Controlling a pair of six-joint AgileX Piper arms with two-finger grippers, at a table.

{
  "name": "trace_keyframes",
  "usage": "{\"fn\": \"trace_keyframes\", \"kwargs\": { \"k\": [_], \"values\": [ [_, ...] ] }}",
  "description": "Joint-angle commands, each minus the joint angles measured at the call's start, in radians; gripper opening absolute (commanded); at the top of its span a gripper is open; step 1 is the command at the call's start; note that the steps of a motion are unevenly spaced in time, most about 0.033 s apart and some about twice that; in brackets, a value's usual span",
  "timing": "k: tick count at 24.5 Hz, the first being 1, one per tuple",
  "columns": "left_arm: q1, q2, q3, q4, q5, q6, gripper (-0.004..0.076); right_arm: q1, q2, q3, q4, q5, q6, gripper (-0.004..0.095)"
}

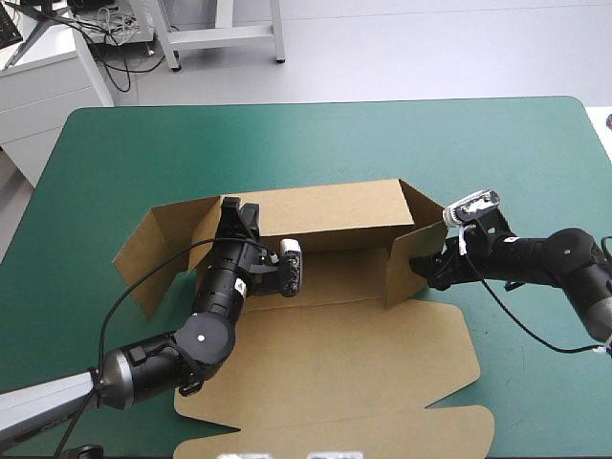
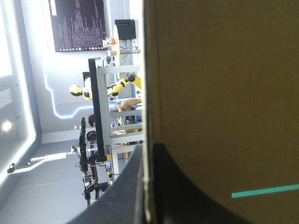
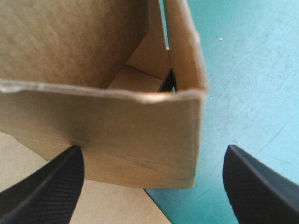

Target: Fold the box

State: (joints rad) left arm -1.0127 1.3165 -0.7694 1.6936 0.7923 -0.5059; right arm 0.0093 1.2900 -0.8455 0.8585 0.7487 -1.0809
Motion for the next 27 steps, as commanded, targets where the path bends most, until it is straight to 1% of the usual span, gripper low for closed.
{"fn": "trace_keyframes", "kwargs": {
  "k": [1,3,6,10,13,16,18,19,20,21,23,24,27],
  "values": [
    [-0.008,-0.031,-0.03,0.05,0.035,-0.01,-0.001,-0.003,-0.03,-0.011,0.105,-0.033,-0.06,0.0741],
    [-0.008,-0.031,-0.03,0.05,0.035,-0.01,-0.001,0.001,-0.03,0.002,0.131,-0.03,-0.08,0.0741],
    [-0.008,-0.031,-0.03,0.05,0.035,-0.01,-0.001,0.028,-0.03,0.027,0.162,-0.08,-0.097,0.0739],
    [-0.008,-0.031,-0.03,0.05,0.035,-0.01,-0.001,0.115,-0.03,0.06,0.166,-0.189,-0.101,0.0737],
    [-0.008,-0.031,-0.03,0.05,0.035,-0.01,-0.001,0.171,-0.03,0.062,0.169,-0.22,-0.105,0.0737],
    [-0.008,-0.031,-0.03,0.05,0.035,-0.01,-0.001,0.204,-0.03,0.062,0.175,-0.245,-0.103,0.0737],
    [-0.008,-0.031,-0.03,0.05,0.035,-0.01,-0.001,0.209,-0.03,0.062,0.223,-0.301,-0.12,0.0737],
    [-0.008,-0.031,-0.03,0.05,0.035,-0.01,-0.001,0.209,-0.03,0.062,0.273,-0.329,-0.15,0.0737],
    [-0.008,-0.031,-0.03,0.05,0.035,-0.01,-0.001,0.209,-0.03,0.062,0.299,-0.326,-0.169,0.0737],
    [-0.008,-0.031,-0.03,0.05,0.035,-0.011,-0.001,0.209,-0.03,0.062,0.335,-0.292,-0.192,0.0737],
    [-0.008,-0.031,-0.03,0.05,0.035,-0.012,-0.001,0.215,-0.03,0.064,0.364,-0.257,-0.21,0.0737],
    [-0.008,-0.031,-0.03,0.05,0.035,-0.012,-0.001,0.221,-0.03,0.064,0.367,-0.264,-0.216,0.0737],
    [-0.008,-0.031,-0.03,0.05,0.033,-0.012,-0.001,0.281,-0.028,0.064,0.38,-0.344,-0.248,0.0737]
  ]
}}
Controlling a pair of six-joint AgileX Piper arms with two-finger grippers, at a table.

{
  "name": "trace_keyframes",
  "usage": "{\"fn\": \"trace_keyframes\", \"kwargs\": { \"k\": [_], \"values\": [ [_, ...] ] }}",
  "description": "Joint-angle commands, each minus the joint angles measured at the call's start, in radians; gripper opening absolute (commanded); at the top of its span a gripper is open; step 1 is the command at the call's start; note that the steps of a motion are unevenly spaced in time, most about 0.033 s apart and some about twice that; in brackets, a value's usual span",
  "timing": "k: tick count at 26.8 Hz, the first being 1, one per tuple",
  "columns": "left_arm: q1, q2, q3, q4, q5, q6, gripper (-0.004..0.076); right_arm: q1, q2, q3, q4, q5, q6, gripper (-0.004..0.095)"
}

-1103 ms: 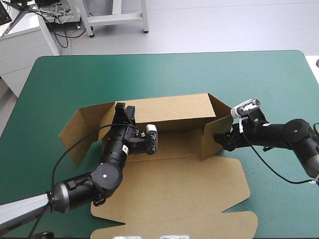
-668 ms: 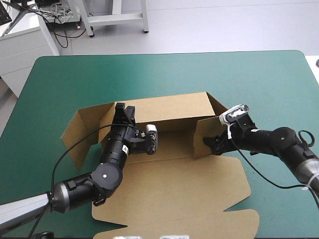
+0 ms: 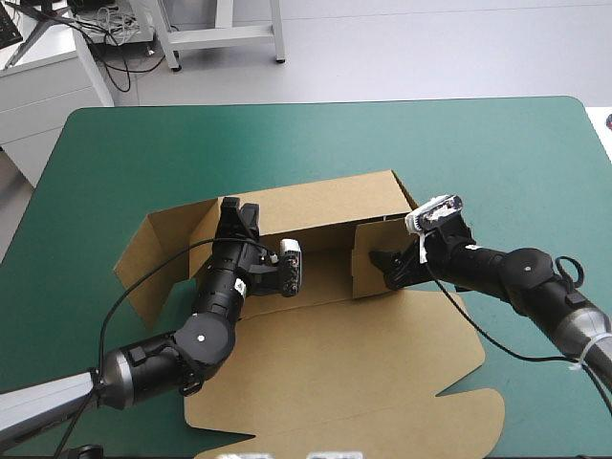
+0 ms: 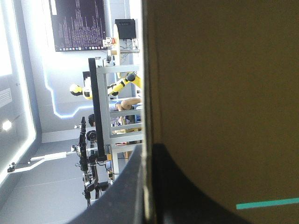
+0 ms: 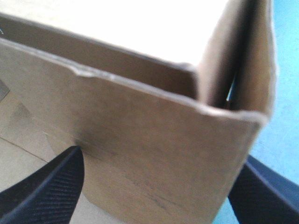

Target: Fold the box

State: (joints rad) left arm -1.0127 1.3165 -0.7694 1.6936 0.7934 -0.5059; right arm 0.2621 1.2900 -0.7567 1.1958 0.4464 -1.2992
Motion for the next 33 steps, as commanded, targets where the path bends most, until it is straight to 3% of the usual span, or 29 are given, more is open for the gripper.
{"fn": "trace_keyframes", "kwargs": {
  "k": [1,4,8,11,16,24,33],
  "values": [
    [-0.008,-0.031,-0.03,0.05,0.032,-0.012,-0.001,0.053,-0.027,-0.025,0.043,-0.092,-0.037,0.0737],
    [-0.008,-0.031,-0.03,0.05,0.032,-0.012,-0.001,0.072,-0.013,-0.025,0.05,-0.199,-0.041,0.0736],
    [-0.008,-0.031,-0.03,0.05,0.03,-0.012,-0.001,0.072,0.025,-0.025,0.052,-0.21,-0.063,0.0733],
    [-0.008,-0.031,-0.03,0.05,0.026,-0.012,-0.001,0.072,0.041,-0.025,0.052,-0.237,-0.065,0.0671],
    [-0.008,-0.031,-0.03,0.05,0.017,-0.012,-0.001,0.072,0.051,-0.028,0.052,-0.255,-0.074,0.0476],
    [-0.008,-0.031,-0.03,0.05,0.015,-0.021,-0.001,0.072,0.051,-0.028,0.052,-0.231,-0.074,-0.0021],
    [-0.008,-0.031,-0.03,0.054,0.017,-0.035,-0.001,0.072,0.051,-0.028,0.057,-0.252,-0.077,-0.002]
  ]
}}
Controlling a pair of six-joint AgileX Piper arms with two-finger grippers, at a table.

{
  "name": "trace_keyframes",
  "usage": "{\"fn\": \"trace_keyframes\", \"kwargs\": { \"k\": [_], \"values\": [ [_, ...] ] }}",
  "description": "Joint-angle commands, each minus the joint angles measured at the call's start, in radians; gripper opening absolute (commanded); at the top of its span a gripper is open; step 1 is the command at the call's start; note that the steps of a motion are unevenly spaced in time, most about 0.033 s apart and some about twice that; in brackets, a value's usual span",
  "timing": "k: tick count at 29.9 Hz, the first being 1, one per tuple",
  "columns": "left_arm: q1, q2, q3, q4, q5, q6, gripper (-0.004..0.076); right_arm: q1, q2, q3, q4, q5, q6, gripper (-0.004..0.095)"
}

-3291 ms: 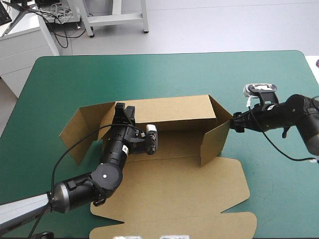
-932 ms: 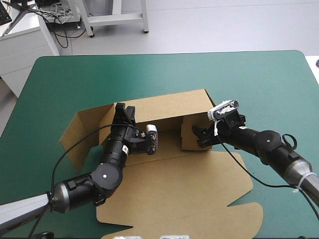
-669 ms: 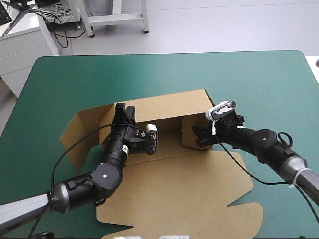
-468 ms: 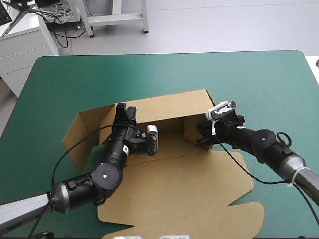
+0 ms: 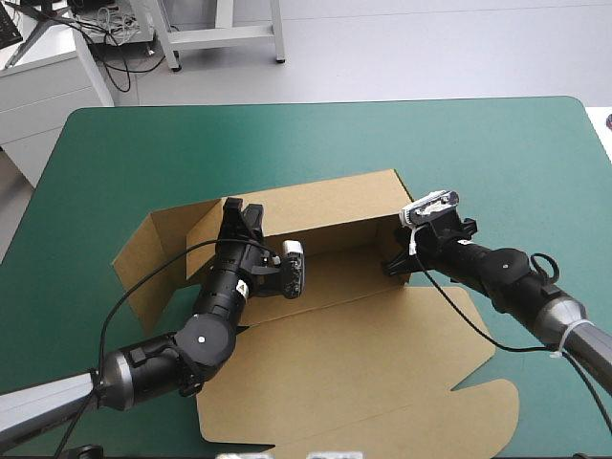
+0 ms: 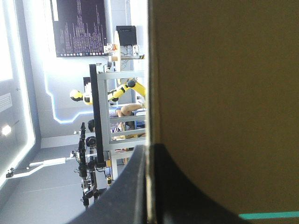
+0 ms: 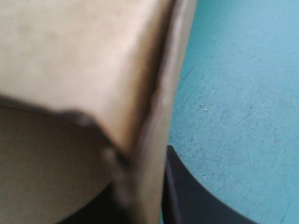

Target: Fold the box

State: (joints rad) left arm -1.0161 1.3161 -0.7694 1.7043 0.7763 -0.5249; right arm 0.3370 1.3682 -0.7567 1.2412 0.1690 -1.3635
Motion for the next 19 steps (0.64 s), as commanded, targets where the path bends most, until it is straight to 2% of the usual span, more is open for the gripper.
{"fn": "trace_keyframes", "kwargs": {
  "k": [1,8,12,17,19],
  "values": [
    [-0.004,-0.031,-0.03,0.044,0.034,-0.016,-0.001,-0.003,-0.027,-0.028,0.011,0.02,-0.025,-0.002],
    [-0.004,-0.031,-0.03,0.044,0.038,-0.016,0.0007,-0.003,-0.027,-0.057,0.083,-0.078,-0.025,-0.0019],
    [-0.004,-0.031,-0.03,0.048,0.038,-0.016,0.0111,-0.003,-0.026,-0.099,0.093,-0.113,-0.025,-0.0019],
    [-0.004,-0.031,-0.03,0.09,0.038,-0.032,0.0293,-0.003,-0.004,-0.15,0.1,-0.197,-0.016,-0.0018],
    [-0.009,-0.031,-0.03,0.099,0.038,-0.043,0.0323,-0.003,0.014,-0.166,0.1,-0.217,-0.016,-0.0019]
  ]
}}
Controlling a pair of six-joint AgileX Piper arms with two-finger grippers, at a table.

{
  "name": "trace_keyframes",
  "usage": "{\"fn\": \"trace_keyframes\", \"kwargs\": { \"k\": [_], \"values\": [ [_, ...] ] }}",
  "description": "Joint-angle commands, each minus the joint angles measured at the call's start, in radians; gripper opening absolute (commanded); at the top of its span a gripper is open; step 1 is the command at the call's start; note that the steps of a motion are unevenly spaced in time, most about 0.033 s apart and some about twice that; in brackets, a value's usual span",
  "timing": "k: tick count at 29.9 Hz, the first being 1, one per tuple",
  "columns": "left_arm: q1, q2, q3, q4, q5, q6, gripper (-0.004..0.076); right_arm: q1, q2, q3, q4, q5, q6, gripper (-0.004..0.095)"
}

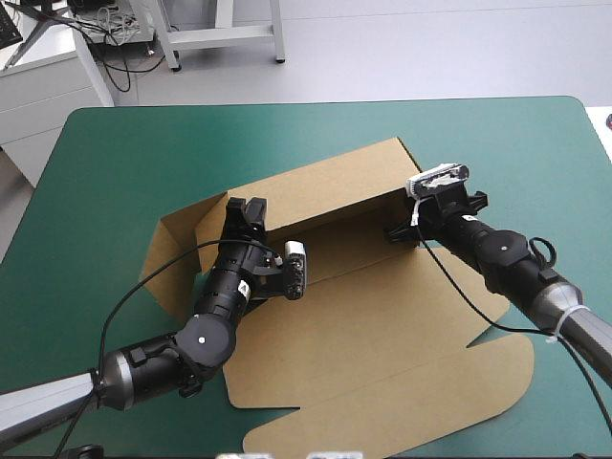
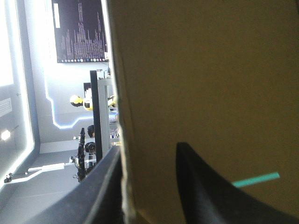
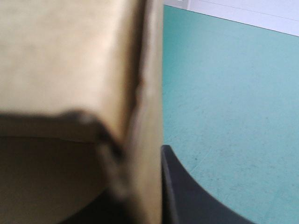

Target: Fold the box

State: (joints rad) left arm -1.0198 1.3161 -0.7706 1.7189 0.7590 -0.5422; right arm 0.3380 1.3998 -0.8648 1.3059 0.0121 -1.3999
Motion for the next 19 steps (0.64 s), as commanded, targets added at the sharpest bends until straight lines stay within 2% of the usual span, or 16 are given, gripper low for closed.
{"fn": "trace_keyframes", "kwargs": {
  "k": [1,9,14,16,18,19],
  "values": [
    [-0.013,-0.031,-0.029,0.084,0.061,-0.025,0.0322,-0.004,-0.005,-0.063,0.035,-0.069,0.02,-0.0018],
    [-0.16,-0.031,-0.029,0.084,0.128,-0.025,0.0322,-0.004,0.065,-0.119,0.035,-0.168,0.024,-0.0018],
    [-0.228,-0.031,-0.029,0.08,0.142,-0.025,0.0312,-0.004,0.094,-0.147,0.035,-0.178,0.03,-0.0019],
    [-0.242,-0.031,-0.029,0.065,0.142,-0.025,0.0246,-0.004,0.095,-0.148,0.035,-0.18,0.039,-0.0019],
    [-0.245,-0.031,-0.031,0.037,0.135,-0.023,0.0104,-0.004,0.098,-0.148,0.035,-0.18,0.042,-0.0018],
    [-0.245,-0.031,-0.039,0.012,0.12,-0.018,-0.0013,-0.004,0.099,-0.148,0.035,-0.18,0.042,-0.0019]
  ]
}}
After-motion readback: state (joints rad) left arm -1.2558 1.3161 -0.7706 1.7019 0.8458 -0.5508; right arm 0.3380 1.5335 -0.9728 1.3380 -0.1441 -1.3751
